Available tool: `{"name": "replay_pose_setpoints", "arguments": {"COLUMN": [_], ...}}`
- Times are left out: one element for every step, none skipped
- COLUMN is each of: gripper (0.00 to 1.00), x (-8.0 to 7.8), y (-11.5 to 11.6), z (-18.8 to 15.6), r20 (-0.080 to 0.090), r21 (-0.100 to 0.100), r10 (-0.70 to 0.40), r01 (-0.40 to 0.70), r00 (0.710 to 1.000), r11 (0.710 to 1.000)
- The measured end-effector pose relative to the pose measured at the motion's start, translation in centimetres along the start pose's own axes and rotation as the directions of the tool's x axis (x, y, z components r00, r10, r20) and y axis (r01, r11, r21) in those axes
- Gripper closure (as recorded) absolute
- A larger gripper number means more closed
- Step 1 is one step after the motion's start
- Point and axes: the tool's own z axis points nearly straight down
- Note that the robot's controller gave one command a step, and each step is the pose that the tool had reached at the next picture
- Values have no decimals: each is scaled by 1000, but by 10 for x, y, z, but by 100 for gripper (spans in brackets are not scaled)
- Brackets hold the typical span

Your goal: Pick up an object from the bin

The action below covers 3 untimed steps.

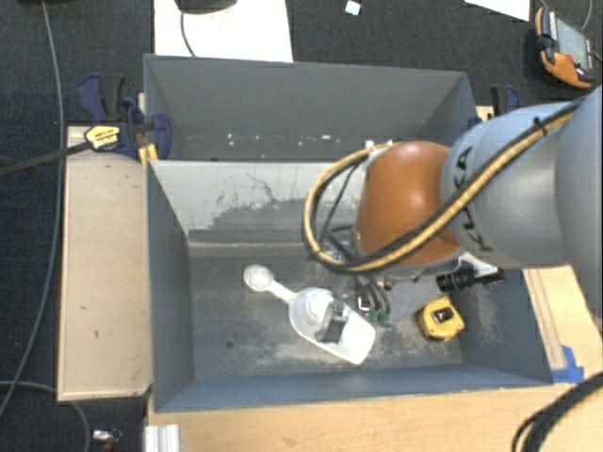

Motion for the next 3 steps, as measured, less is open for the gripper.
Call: {"name": "replay_pose_setpoints", "arguments": {"gripper": [0,0,100], "x": [-20,20,-15], "y": [12,15,34], "z": [78,74,75], "r20": [-14,3,-4], "r21": [1,-3,0], "r10": [94,142,436], "r01": [-94,-142,-436], "r00": [995,990,900], "r11": [996,990,900]}}
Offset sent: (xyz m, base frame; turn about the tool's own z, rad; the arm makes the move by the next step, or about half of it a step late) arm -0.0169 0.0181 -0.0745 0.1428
